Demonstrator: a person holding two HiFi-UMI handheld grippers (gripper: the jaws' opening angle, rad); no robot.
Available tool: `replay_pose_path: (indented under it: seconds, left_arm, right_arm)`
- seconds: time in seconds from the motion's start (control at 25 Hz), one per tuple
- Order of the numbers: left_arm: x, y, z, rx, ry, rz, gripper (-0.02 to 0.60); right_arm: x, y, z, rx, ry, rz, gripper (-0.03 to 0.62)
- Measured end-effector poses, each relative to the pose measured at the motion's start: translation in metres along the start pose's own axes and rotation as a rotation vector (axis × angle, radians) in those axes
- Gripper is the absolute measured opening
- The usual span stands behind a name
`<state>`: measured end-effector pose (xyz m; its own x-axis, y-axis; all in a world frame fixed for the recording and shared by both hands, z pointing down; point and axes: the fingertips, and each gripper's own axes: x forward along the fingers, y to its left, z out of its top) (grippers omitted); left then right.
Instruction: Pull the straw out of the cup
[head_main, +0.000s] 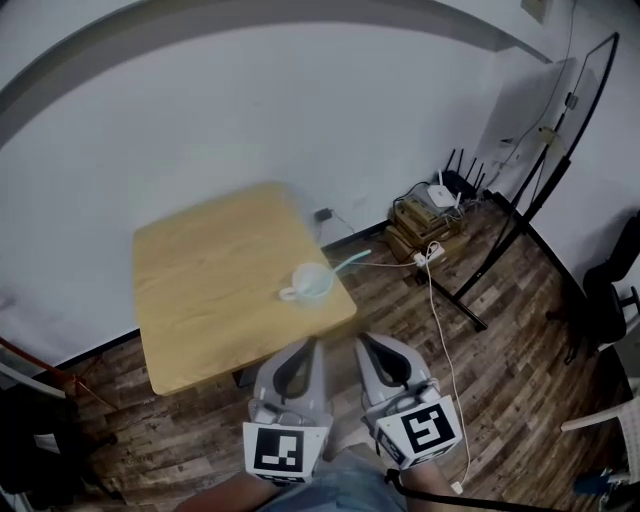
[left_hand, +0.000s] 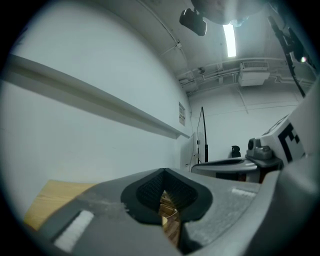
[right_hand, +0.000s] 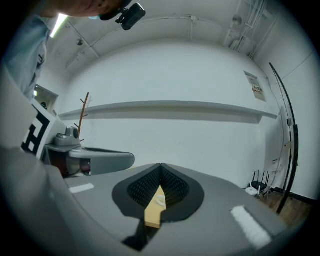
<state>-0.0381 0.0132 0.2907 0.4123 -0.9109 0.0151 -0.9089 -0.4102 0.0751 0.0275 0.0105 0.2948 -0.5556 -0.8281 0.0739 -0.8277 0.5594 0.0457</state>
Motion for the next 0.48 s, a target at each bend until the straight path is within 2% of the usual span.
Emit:
replay_pose_path:
  seconds: [0.24,0.48]
  left_arm:
    - [0.015,-0.001,-0.014,-0.011,0.028,-0.014,0.020]
    - [0.037,0.001,-0.023,-0.023,0.058,0.015,0.020]
  right_arm:
    - [0.006,-0.013,-0.005,0.007,0.013,-0.017,0.008]
    - [0.017,-0.035,-0.007,0.014,0.025,-0.009,0.008]
